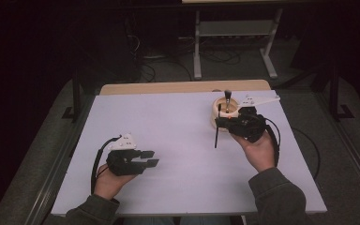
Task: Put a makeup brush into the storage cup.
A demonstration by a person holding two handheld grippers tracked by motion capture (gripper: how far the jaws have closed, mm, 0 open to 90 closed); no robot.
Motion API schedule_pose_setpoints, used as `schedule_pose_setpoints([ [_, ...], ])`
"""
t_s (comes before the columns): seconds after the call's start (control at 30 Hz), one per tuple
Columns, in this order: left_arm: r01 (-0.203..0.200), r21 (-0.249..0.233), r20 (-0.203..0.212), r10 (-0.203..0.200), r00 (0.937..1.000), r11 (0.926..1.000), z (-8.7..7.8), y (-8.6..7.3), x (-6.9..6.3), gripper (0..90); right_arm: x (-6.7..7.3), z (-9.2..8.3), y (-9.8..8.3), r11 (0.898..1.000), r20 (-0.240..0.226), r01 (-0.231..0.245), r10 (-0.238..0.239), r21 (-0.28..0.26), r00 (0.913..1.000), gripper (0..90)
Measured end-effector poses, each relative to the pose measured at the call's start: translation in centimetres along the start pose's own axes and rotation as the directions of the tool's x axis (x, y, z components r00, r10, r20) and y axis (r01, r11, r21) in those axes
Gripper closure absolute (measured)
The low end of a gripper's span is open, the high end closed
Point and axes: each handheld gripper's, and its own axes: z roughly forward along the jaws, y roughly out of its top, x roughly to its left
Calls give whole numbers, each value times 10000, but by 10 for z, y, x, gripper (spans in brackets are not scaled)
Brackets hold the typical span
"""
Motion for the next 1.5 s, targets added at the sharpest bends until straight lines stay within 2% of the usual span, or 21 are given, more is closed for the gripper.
schedule_pose_setpoints([
  [0.07,-179,-45,-42,179,9998,9998,-1,0,2,607,-2,-2,2,9999,42,-101,101,42,9999,849],
  [0.17,14,-134,-92,-15,10000,9999,-3,-2,1,602,-6,-4,6,9999,151,-98,97,30,9998,849],
  [0.33,78,-214,-143,-81,9999,9997,-5,-3,3,593,-13,-8,13,9998,291,-220,220,0,9993,849],
  [0.87,287,-267,-335,-296,9990,9992,-11,-5,8,571,-29,-12,45,9998,840,-134,145,-142,9964,849],
  [0.93,330,-274,-343,-339,9988,9991,-12,-5,8,571,-31,-12,50,9995,881,-246,261,-179,9958,849],
  [1.0,195,-282,-347,-205,9992,9994,-12,-5,9,571,-34,-13,54,9996,990,-195,215,-203,9949,849],
  [1.1,146,-307,-345,-157,9993,9994,-13,-4,9,570,-38,-13,59,9988,1073,-395,425,-304,9933,849],
  [1.2,276,-361,-328,-288,9990,9990,-13,-4,9,567,-43,-13,63,9984,1189,-425,468,-384,9918,849],
  [1.5,246,-379,-321,-258,9991,9990,-13,-5,9,565,-59,-11,82,9963,1641,-696,769,-498,9834,849],
])
